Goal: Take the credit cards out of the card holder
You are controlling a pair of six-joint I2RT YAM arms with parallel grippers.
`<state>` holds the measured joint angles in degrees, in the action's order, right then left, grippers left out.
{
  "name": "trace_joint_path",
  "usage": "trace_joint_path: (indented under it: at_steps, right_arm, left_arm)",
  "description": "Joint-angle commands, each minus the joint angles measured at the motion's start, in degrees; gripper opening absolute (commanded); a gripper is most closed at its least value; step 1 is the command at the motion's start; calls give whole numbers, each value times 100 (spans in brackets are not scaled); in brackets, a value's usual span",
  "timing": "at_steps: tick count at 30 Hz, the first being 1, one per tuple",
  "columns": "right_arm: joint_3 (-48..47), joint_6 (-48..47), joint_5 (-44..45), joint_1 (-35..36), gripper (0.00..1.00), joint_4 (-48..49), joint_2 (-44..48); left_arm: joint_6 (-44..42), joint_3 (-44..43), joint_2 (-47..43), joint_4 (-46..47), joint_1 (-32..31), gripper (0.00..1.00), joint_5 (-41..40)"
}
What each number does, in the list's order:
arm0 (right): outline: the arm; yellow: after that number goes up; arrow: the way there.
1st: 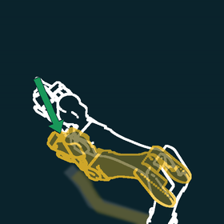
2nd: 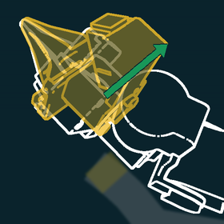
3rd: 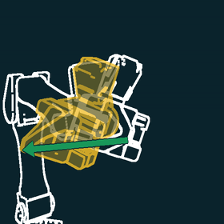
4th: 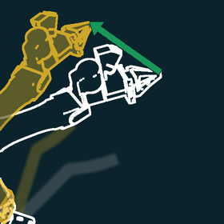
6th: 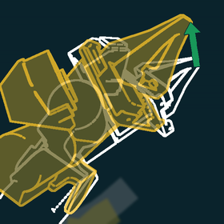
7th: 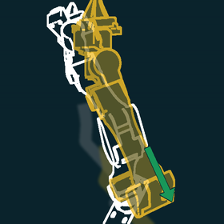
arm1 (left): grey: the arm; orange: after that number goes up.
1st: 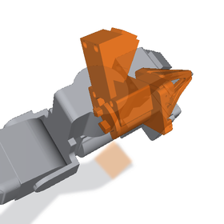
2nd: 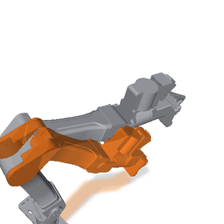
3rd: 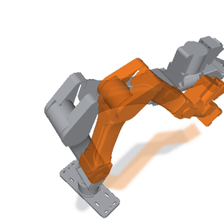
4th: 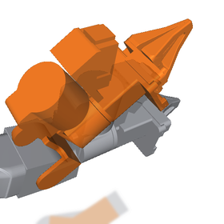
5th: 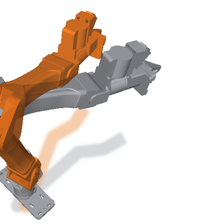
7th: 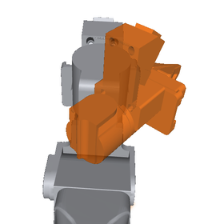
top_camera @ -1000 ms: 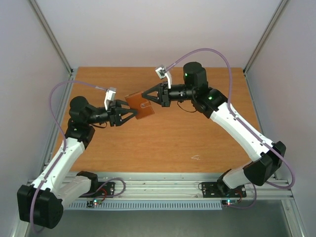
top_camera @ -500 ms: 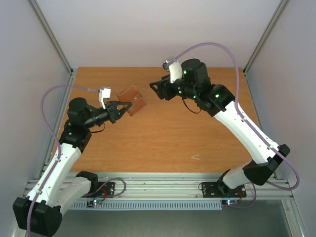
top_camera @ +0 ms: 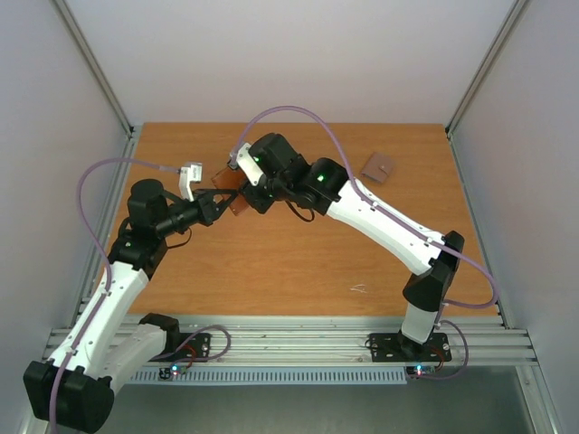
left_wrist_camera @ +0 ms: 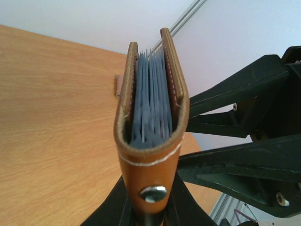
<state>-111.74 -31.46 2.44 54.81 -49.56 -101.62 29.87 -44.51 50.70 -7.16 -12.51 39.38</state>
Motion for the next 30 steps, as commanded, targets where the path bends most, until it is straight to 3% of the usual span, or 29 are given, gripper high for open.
trace_joint_path:
  at_steps: [1,11,15,21,27,29,30]
  right_arm:
    - [-383,-183,411,-4,33,-120,-156]
    - [-459,-161,1194,2,21,111,-364]
    - [-482,-156,1693,3,2,295,-363]
    - [-213,66,2462,-247,1,234,-132]
    - [725,302,1318,-1019,1,209,773]
    - [774,94,134,-1295,4,-249,913]
    - [734,10,-526,-1420,10,-503,935]
  left_arm:
    - [-86,-139,-78,399,-13,0,197]
    - [-87,-130,-60,539,-14,0,388]
    - [-137,-147,-54,469,-14,0,453]
    - [-286,-124,-130,250,-10,0,444]
    - [-438,-168,-124,18,-14,0,354]
    - [-505,-121,-126,186,-14,0,595]
    - [-624,-79,-133,346,-14,0,891]
